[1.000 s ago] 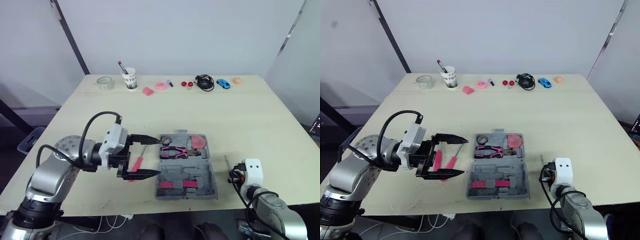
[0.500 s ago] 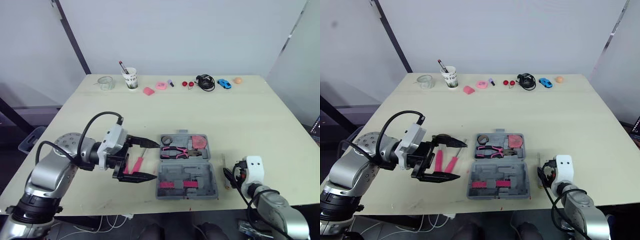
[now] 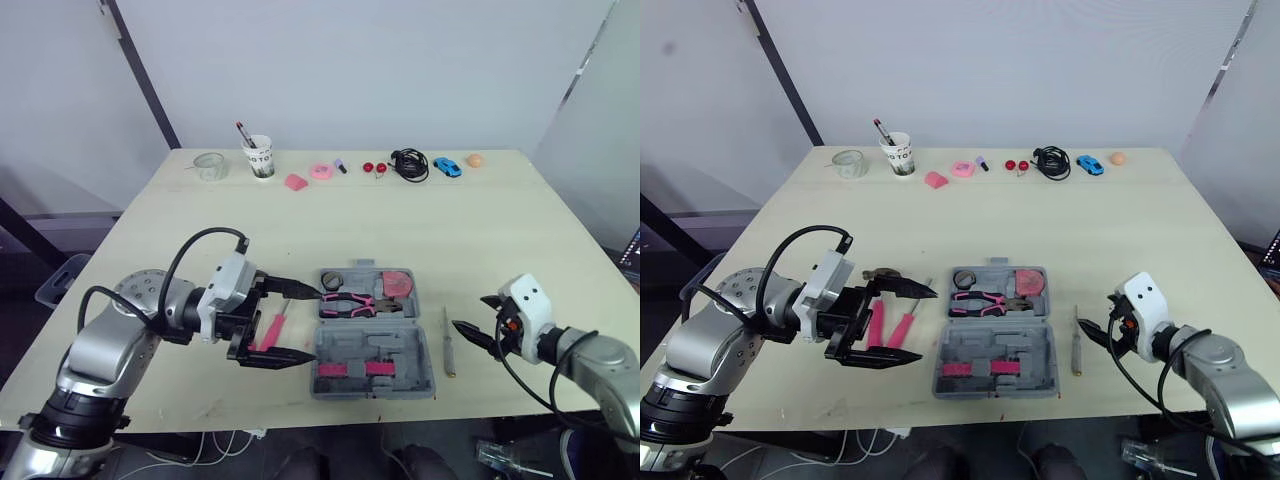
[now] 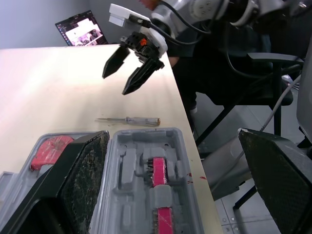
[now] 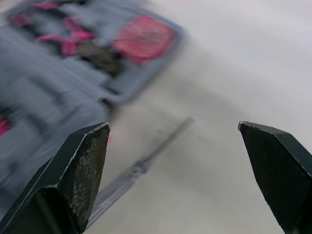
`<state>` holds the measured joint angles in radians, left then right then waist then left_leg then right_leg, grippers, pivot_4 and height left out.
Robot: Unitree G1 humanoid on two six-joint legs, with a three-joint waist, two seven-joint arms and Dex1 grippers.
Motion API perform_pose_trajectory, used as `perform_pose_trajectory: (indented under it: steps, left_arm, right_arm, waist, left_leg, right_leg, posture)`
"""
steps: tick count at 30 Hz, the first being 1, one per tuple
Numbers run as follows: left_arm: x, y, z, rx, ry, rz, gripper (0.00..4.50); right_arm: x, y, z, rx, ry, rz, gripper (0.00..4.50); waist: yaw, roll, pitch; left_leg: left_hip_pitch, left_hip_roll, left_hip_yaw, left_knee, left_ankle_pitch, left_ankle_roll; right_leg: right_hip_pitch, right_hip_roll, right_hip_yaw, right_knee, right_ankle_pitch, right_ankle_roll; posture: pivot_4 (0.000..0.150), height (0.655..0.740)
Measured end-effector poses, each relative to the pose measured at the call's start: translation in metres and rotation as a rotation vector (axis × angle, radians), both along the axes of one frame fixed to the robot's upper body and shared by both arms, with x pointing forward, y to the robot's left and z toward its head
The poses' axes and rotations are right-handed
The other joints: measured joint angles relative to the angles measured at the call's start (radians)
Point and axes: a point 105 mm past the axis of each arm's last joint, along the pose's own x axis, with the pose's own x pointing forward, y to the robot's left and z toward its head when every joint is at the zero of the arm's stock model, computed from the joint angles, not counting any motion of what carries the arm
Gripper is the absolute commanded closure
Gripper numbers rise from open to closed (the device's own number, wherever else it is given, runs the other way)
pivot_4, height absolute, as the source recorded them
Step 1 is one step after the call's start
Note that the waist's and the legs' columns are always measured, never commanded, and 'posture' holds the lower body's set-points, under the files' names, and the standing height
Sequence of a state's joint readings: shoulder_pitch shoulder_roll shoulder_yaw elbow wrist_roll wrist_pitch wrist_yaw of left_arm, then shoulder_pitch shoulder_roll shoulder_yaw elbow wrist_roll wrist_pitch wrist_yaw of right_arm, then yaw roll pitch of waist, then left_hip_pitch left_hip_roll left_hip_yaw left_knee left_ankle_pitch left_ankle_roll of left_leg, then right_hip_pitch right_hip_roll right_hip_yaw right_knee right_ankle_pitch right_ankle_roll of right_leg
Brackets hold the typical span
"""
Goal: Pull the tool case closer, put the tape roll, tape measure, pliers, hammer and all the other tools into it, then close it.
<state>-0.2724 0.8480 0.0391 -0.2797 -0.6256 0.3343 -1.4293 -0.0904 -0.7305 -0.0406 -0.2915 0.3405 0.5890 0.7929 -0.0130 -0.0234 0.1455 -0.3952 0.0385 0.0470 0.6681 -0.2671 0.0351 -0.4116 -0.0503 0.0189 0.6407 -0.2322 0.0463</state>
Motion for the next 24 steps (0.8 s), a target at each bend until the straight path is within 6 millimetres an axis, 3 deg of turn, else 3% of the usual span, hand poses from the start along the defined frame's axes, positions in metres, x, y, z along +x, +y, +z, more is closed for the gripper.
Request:
perform_pose_trajectory:
  steps: [3, 8, 12, 16, 21, 24]
  left_arm:
    - [0.000, 0.000, 0.000, -0.005, -0.001, -0.001, 0.00]
    - [0.001, 0.002, 0.001, -0.015, -0.013, 0.018, 0.00]
    - [0.002, 0.002, -0.001, -0.014, -0.016, 0.029, 0.00]
    - [0.003, 0.003, -0.001, -0.010, -0.032, 0.038, 0.00]
    - [0.001, 0.004, -0.003, -0.011, -0.032, 0.058, 0.00]
    - [0.002, 0.005, -0.002, -0.011, -0.036, 0.067, 0.00]
  right_arm:
    - [0.000, 0.005, 0.000, -0.050, 0.008, 0.161, 0.07]
    - [-0.003, 0.030, 0.001, -0.227, -0.033, 0.647, 0.07]
    - [-0.001, 0.027, -0.004, -0.370, -0.031, 0.878, 0.07]
    - [0.002, 0.021, -0.014, -0.440, -0.012, 0.980, 0.07]
    - [0.018, 0.013, -0.025, -0.697, -0.027, 1.203, 0.07]
    - [0.025, 0.017, -0.030, -0.753, -0.052, 1.265, 0.07]
  waist:
    - [0.000, 0.000, 0.000]
    - [-0.002, -0.001, 0.002]
    - [0.006, -0.001, 0.002]
    - [0.007, -0.001, 0.003]
    - [-0.002, 0.000, 0.004]
    - [-0.002, 0.000, 0.004]
  left_leg:
    - [0.000, 0.000, 0.000, 0.000, 0.000, 0.000]
    - [0.001, 0.000, 0.000, 0.001, 0.000, 0.000]
    - [0.000, 0.000, 0.000, 0.001, 0.000, 0.000]
    - [0.000, 0.000, 0.001, 0.001, 0.000, 0.000]
    - [0.002, 0.000, 0.001, 0.001, 0.000, 0.000]
    - [0.001, 0.001, 0.001, 0.001, 0.000, 0.000]
  right_leg:
    - [0.000, 0.000, 0.000, 0.000, 0.000, 0.000]
    - [0.000, 0.000, 0.000, 0.000, 0.000, 0.000]
    - [0.001, 0.000, -0.001, 0.000, 0.000, 0.000]
    - [0.001, 0.000, -0.001, 0.000, 0.000, 0.000]
    - [0.001, 0.000, 0.000, 0.001, 0.000, -0.001]
    - [0.001, 0.000, 0.000, 0.001, 0.000, -0.001]
  posture:
    - [0.150, 0.7400]
    - [0.150, 0.7400]
    - [0.150, 0.7400]
    - [0.150, 0.7400]
    - [0.150, 0.7400]
    - [0.150, 0.7400]
